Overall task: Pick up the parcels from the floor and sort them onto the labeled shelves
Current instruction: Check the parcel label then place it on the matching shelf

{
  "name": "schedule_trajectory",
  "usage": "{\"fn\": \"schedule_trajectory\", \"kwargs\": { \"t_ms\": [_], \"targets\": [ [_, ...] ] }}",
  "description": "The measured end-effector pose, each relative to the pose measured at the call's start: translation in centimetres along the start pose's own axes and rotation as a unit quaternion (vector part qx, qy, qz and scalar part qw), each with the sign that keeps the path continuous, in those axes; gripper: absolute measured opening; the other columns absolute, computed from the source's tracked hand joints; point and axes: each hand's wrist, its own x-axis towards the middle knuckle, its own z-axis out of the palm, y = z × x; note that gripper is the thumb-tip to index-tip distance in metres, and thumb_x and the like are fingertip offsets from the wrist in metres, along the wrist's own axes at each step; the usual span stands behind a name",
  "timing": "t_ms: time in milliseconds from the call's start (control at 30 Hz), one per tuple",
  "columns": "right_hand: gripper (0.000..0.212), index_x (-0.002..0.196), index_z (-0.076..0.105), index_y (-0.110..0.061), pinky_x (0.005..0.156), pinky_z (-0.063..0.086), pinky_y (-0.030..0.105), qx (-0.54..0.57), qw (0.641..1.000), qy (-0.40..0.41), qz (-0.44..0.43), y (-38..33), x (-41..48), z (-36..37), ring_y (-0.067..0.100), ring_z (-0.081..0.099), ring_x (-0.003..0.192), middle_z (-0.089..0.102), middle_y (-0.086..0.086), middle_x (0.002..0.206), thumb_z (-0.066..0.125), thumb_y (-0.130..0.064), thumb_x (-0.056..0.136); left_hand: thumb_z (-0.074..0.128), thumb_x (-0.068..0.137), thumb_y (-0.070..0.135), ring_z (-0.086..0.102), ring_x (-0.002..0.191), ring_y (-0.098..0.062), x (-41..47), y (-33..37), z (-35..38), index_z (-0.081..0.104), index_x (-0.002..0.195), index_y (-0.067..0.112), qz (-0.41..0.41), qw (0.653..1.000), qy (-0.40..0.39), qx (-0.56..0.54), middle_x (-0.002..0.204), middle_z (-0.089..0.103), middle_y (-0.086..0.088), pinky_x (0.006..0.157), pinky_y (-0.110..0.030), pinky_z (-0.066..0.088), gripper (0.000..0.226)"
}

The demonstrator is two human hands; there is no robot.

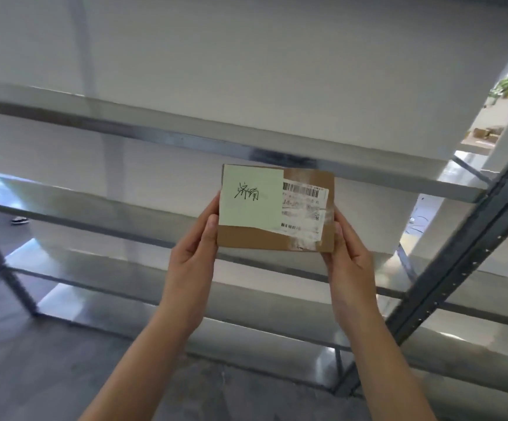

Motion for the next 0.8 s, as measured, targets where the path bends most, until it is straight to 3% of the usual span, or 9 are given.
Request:
{"fn": "schedule_trajectory", "kwargs": {
  "t_ms": [133,300,467,633,800],
  "targets": [
    [0.033,0.119,0.062,-0.059,0.112,0.047,0.033,0.013,0.998,-0.059,-0.017,-0.9,-0.6,7.4,0.002,0.059,0.128,0.069,-0.021,0.131,0.046,-0.049,0.092,0.057,0.092,0.048,0.053,0.138,-0.015,0.2,3.0,-6.6,0.065,0.134,0.033,0.036,0.998,0.048,0.002,0.141,0.064,0.005,0.120,-0.045,0.033,0.045],
    [0.031,0.120,0.061,-0.057,0.113,0.048,0.041,0.035,0.991,-0.130,-0.005,-1.1,-2.4,18.6,0.007,0.060,0.129,0.068,-0.017,0.133,0.044,-0.039,0.103,0.055,0.094,0.047,0.053,0.138,-0.013,-0.4,7.3,-16.4,0.067,0.129,0.039,0.067,0.989,0.131,0.016,0.141,0.064,0.007,0.120,-0.044,0.033,0.038],
    [0.038,0.138,0.057,-0.043,0.108,0.053,0.040,0.054,0.975,-0.218,-0.001,-0.5,-5.4,30.8,0.005,0.064,0.123,0.069,-0.015,0.132,0.043,-0.037,0.104,0.056,0.092,0.054,0.054,0.137,-0.013,-2.4,11.1,-27.6,0.066,0.126,0.050,0.089,0.967,0.230,0.067,0.139,0.065,0.012,0.119,-0.046,0.034,0.036],
    [0.036,0.136,0.059,-0.044,0.110,0.050,0.045,0.082,0.948,-0.309,-0.002,0.5,-9.6,42.3,0.011,0.061,0.128,0.067,-0.012,0.136,0.042,-0.031,0.108,0.055,0.093,0.061,0.055,0.135,-0.008,-5.8,14.9,-37.7,0.062,0.131,0.047,0.104,0.936,0.316,0.111,0.138,0.065,0.015,0.118,-0.045,0.036,0.041],
    [0.036,0.132,0.062,-0.041,0.109,0.051,0.040,0.128,0.914,-0.385,0.013,0.6,-13.3,50.2,0.010,0.064,0.124,0.071,-0.010,0.130,0.042,-0.026,0.107,0.055,0.094,0.059,0.052,0.137,-0.009,-8.9,17.7,-43.9,0.061,0.134,0.045,0.124,0.907,0.377,0.139,0.141,0.063,0.013,0.119,-0.045,0.035,0.042]
  ]
}}
